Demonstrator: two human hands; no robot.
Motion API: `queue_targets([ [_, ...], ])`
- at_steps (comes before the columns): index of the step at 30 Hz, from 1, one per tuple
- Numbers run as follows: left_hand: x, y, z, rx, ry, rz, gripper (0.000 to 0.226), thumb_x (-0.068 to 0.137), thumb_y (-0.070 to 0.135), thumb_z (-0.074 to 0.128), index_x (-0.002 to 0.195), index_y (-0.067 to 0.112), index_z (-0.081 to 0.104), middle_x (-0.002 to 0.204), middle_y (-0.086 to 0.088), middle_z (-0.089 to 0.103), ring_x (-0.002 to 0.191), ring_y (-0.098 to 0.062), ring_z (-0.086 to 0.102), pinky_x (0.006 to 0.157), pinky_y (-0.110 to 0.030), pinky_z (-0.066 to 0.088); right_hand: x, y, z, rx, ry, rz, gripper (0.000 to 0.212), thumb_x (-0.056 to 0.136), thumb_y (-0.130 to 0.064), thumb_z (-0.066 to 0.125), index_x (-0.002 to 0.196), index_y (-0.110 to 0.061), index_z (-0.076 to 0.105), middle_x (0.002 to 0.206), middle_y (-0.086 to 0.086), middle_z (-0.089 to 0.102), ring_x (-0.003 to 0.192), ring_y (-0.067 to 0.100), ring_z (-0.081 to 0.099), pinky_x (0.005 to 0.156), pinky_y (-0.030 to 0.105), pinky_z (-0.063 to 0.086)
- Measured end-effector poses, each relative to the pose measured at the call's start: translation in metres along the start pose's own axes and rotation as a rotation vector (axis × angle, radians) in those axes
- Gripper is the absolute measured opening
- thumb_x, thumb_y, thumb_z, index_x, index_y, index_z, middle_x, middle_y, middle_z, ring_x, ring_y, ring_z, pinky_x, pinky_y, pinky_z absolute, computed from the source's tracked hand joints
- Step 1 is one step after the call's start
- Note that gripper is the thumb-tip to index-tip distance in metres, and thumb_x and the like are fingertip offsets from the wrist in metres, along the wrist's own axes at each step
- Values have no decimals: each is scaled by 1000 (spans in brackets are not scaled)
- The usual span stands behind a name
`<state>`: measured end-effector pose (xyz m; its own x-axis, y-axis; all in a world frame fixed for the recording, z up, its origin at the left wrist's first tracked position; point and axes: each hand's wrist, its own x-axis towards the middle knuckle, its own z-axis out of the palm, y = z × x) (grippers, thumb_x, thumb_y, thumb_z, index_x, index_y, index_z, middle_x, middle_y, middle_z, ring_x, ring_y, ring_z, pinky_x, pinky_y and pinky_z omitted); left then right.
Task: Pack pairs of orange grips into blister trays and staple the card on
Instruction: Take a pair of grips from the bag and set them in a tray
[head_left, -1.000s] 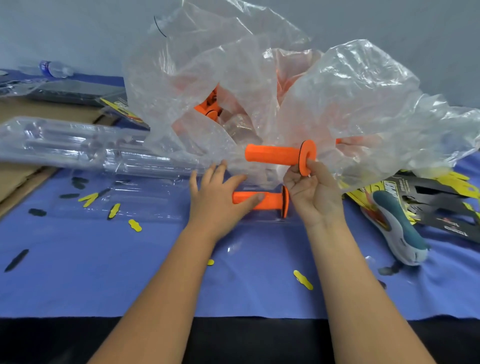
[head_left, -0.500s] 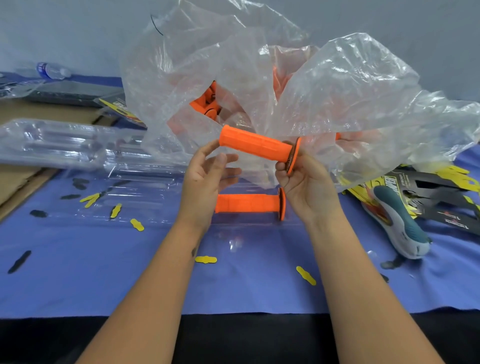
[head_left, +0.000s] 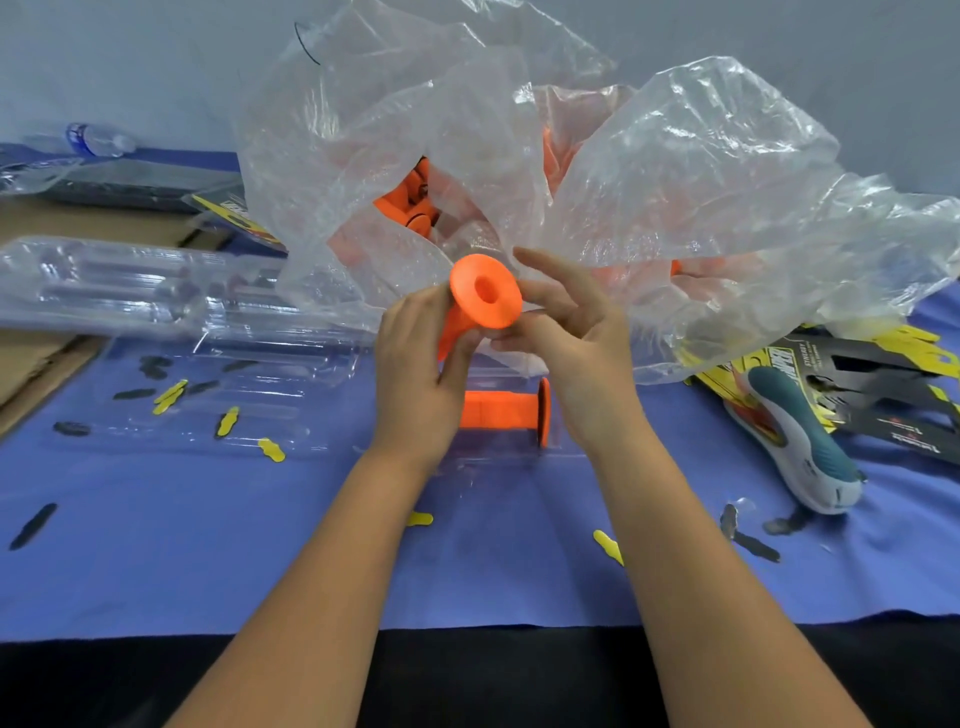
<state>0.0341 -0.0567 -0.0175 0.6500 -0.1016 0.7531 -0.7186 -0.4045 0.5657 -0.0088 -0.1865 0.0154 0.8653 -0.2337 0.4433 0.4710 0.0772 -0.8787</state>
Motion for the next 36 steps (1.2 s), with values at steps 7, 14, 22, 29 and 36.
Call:
queue_targets([
  [7,-1,0,1,26,-54,6,25,94,19,58,116,9,63,110,-2,64,98,-24,51,88,-32,37,-5,15,-2,-791,44,-471,31,77,9,68,103,-7,74,118,15,61,88,28,63,71,41,55],
  [14,-2,-2,3,23,-86,2,28,94,22,57,120,12,61,112,1,63,96,-16,49,88,-23,34,-5,22,-10,-970,139,-633,23,85,0,68,105,-8,76,114,14,70,94,32,69,73,41,57],
  [22,-3,-2,2,28,-98,-9,28,94,22,57,120,11,61,114,-1,63,98,-17,49,88,-21,35,-6,24,-7,-961,218,-684,16,83,-4,72,97,-9,77,109,11,73,90,28,72,68,36,58],
  [29,-4,-2,2,29,-96,-1,27,94,18,58,119,10,62,114,-2,63,98,-21,51,88,-26,36,-8,21,-2,-956,248,-724,14,80,1,75,90,-8,77,107,9,73,80,23,70,63,31,55],
  [36,-4,5,0,-101,35,-84,22,91,18,62,111,26,59,104,20,58,95,-11,51,84,-20,40,-11,22,1,-874,256,-625,14,83,-5,73,95,-2,67,109,8,69,80,13,64,59,36,54],
])
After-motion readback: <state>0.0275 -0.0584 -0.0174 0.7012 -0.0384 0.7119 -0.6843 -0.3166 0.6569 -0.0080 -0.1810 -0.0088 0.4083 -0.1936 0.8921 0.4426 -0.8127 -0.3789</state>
